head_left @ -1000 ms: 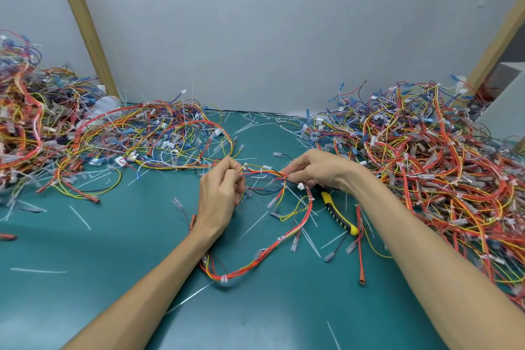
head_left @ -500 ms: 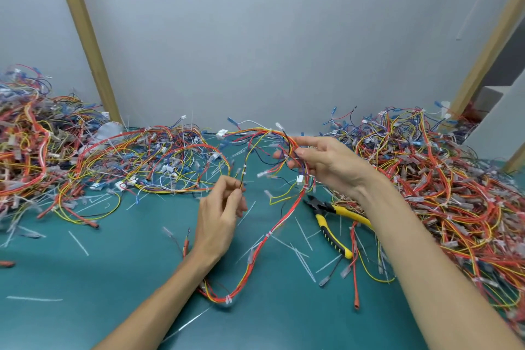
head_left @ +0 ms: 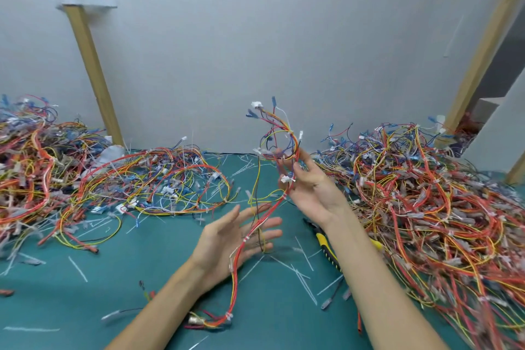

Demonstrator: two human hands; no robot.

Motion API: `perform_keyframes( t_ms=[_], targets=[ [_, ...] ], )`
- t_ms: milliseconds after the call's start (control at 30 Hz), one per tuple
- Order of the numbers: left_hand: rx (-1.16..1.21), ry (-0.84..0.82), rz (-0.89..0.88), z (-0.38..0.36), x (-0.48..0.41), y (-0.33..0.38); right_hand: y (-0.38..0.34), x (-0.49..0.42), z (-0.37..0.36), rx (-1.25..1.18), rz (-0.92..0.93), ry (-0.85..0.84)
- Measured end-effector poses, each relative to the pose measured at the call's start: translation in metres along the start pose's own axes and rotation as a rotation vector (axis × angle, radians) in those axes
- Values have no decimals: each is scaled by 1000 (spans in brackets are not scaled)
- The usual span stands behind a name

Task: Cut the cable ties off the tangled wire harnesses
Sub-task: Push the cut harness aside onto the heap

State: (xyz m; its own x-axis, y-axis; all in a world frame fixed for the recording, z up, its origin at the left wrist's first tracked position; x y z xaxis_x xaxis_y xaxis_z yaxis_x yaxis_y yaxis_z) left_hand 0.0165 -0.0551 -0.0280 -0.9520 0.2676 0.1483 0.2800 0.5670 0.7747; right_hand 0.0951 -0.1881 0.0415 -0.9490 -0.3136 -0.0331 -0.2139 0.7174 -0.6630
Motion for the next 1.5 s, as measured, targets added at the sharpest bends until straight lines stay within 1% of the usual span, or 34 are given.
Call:
perform_keyframes(
  t_ms=[133,300,500,633,1033,1233,1500],
  targets=[
    [-117,24,34,1,-2,-8,8,-1,5,-52,-8,-10],
    [-215,42,-1,1,-4,-10,13,2,1,-123,-60,-92],
    [-280,34,-77,0,0,-9,14,2,7,-148,-50,-47],
    [-285,29,-89,-1,2,-8,14,1,7,-171,-46,-36],
    [-325,36,-108,-2,1,-7,10,5,5,-119,-63,9],
    [-327,39,-126,0,-1,-9,7,4,3,-146,-50,-3],
    [-325,11,-143,2,-4,-9,6,4,0,-119,-57,-44]
  ],
)
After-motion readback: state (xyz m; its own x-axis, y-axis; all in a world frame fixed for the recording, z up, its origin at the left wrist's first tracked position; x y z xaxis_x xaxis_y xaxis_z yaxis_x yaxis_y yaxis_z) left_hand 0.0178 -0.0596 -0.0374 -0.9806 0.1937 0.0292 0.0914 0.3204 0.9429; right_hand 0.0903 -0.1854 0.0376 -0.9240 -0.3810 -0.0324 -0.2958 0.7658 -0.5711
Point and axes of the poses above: each hand's wrist, its own x-axis away from the middle knuckle, its own z-axis out of the back of the hand, y = z × x, the point moved 5 cm from there along -x, towards the middle knuckle, and after that the axes turned 9 degrees about y, right-handed, at the moved point
